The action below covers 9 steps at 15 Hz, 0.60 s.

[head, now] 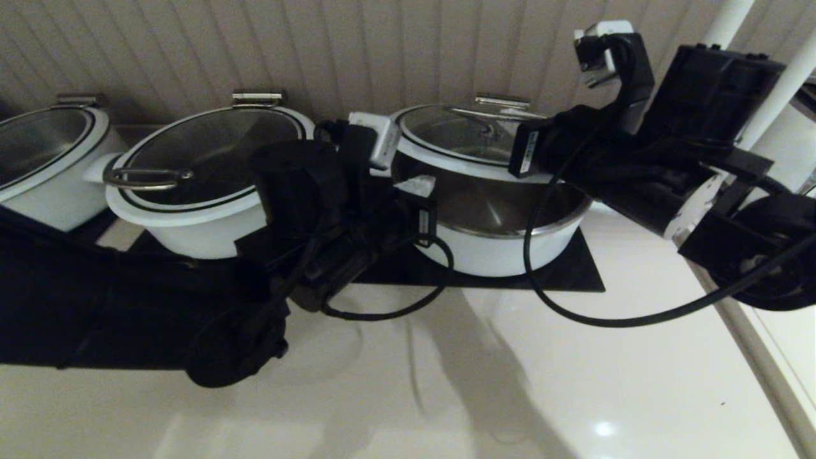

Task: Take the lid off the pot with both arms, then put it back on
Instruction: Hold the pot lid with the left arm

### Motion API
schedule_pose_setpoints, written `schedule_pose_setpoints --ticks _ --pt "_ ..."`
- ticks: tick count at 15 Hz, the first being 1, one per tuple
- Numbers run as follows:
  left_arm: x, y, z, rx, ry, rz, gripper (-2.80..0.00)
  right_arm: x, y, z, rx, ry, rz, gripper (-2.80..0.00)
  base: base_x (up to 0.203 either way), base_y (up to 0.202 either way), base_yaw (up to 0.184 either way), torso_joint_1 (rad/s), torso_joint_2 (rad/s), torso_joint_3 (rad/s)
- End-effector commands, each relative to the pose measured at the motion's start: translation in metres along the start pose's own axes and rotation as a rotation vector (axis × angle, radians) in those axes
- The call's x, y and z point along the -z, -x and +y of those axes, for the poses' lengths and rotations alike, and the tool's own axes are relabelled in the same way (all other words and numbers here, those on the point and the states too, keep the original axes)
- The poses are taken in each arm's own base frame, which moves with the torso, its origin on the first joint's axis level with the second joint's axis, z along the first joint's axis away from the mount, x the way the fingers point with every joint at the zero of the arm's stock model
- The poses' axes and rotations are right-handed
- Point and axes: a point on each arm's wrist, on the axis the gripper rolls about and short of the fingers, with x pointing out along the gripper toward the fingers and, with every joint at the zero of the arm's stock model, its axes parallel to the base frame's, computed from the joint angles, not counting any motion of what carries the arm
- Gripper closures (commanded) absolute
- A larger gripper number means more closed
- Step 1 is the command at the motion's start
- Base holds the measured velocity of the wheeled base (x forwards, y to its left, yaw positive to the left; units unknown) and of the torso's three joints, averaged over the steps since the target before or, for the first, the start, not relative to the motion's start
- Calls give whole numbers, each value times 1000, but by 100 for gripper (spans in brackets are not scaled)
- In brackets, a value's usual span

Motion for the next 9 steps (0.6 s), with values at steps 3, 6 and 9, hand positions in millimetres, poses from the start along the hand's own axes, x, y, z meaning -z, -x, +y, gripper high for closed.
schedule_pose_setpoints --ticks 3,6,9 --pt "1 -12 -2 -14 1 -17 0 -3 3 0 0 0 -11 0 0 0 0 0 0 0" --pt "3 -13 -2 -16 2 -12 0 -2 8 -1 -2 3 7 0 0 0 0 0 0 0" --pt "6 -15 -2 -15 1 -4 0 -7 20 -2 -6 6 45 0 0 0 0 0 0 0"
